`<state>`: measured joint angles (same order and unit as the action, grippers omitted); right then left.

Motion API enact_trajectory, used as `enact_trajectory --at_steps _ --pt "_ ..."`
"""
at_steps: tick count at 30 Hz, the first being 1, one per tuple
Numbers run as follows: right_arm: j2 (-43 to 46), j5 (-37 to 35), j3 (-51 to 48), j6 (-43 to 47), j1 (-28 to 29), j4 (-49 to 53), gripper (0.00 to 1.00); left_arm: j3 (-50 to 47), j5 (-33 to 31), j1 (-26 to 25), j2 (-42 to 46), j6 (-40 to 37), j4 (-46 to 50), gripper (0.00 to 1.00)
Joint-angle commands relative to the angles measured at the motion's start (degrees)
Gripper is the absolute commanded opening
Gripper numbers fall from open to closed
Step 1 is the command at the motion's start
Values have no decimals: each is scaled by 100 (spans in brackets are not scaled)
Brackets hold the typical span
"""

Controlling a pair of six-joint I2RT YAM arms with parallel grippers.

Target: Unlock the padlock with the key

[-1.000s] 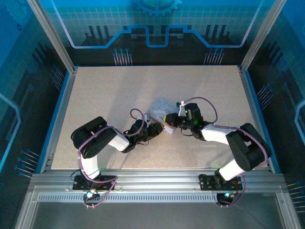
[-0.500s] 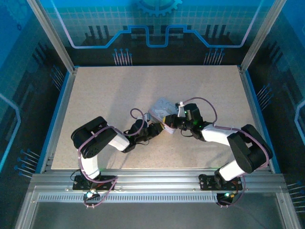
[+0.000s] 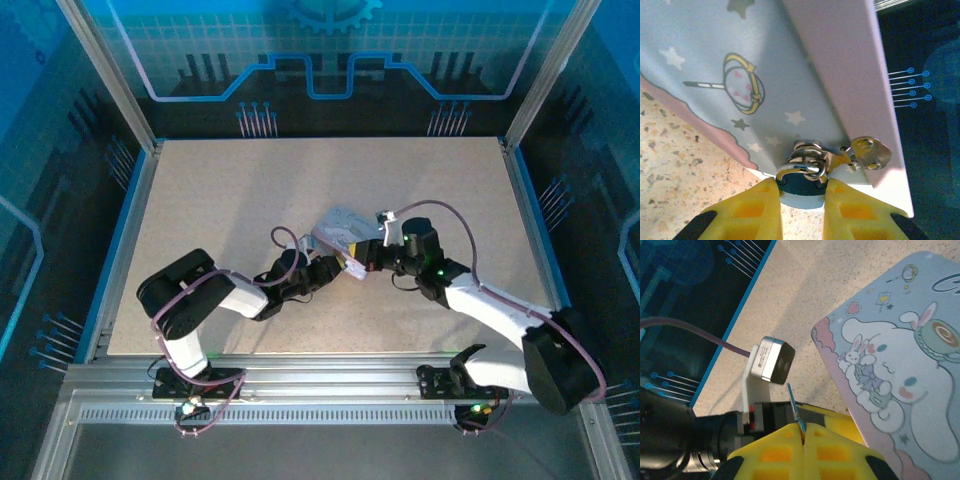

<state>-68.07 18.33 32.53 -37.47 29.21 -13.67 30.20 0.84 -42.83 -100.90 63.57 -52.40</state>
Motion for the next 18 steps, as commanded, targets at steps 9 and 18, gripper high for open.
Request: enact_trajectory --at_steps 9,18 --pt "1091 -733 -885 931 497 844 0 -12 17 -62 614 167 336 21" --pt "1150 -1115 -1068 1580 799 823 0 34 93 -85 721 413 378 21"
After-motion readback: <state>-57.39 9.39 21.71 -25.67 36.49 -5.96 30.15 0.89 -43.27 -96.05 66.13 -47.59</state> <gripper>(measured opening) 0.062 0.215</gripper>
